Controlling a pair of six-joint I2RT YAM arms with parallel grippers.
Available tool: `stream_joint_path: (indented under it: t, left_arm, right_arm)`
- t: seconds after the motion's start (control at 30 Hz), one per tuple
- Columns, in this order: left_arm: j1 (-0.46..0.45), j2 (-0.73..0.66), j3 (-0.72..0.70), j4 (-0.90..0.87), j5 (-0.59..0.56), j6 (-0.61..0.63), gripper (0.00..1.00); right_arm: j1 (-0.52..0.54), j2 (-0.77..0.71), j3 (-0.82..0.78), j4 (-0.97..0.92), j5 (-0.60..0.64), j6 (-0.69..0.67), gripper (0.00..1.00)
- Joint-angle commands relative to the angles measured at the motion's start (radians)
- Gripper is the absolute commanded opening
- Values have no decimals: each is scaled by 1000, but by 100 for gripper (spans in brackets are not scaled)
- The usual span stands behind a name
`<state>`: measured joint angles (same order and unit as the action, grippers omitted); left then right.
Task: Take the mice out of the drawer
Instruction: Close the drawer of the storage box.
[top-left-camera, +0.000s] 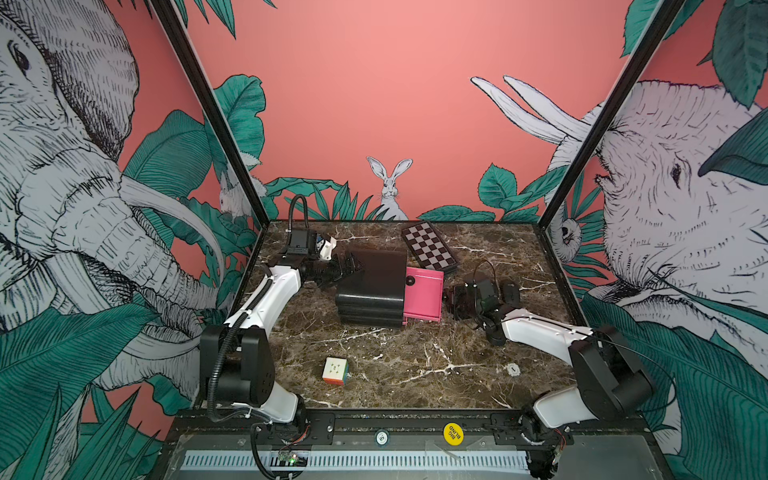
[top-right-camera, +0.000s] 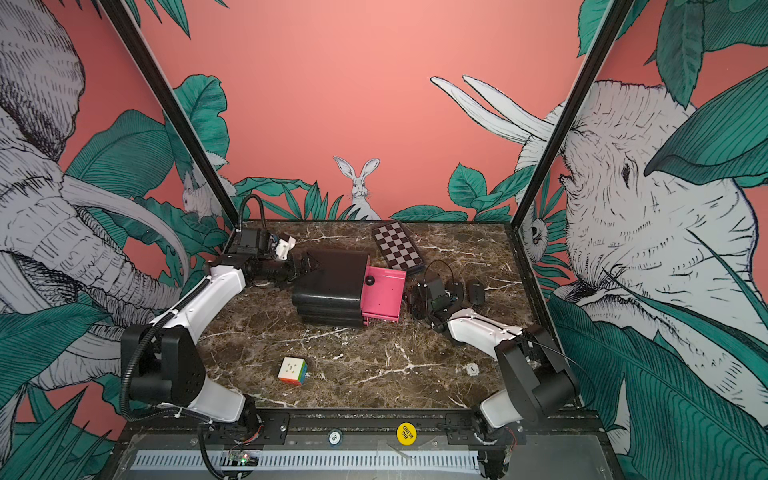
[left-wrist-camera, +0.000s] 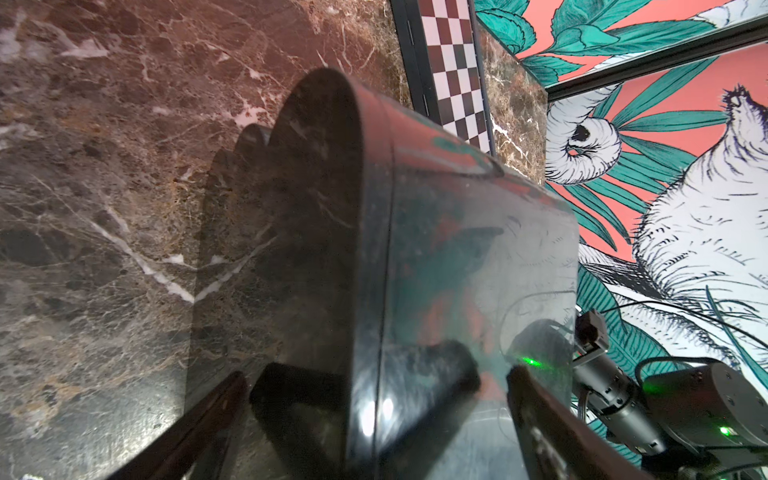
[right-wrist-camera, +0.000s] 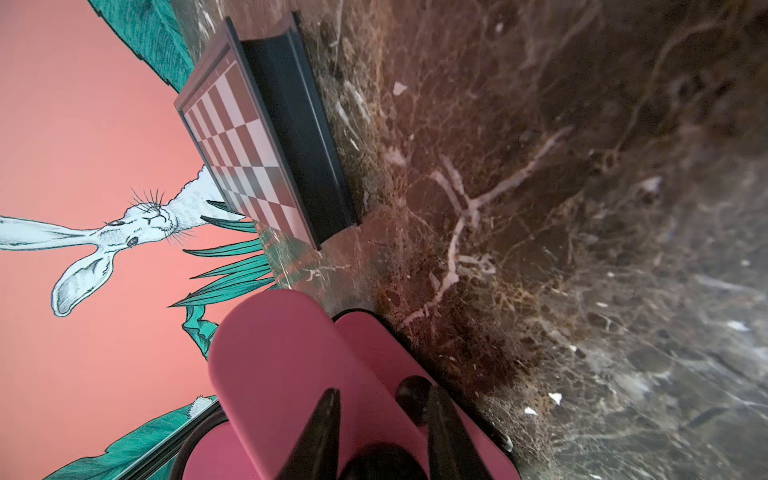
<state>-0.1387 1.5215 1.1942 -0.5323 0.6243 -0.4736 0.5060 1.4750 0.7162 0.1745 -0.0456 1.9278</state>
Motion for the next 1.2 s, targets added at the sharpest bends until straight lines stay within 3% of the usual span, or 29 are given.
stream_joint_path:
  t: [0.0,0.67,0.93,1.17]
  left_arm:
    - [-15,-21,2,-6,57,9,98]
    - [-15,-23,1,-3,58,8,98]
    - [-15,-29,6,-4,33,6,98]
    - [-14,-35,30,-18,6,15,98]
  right_arm:
    - [18,29,52,61,-7,-6,23]
    - [149,353,349,158,-106,35,29]
    - [144,287,243,191,-36,62,48]
    - [89,156,136,123,28,4,59]
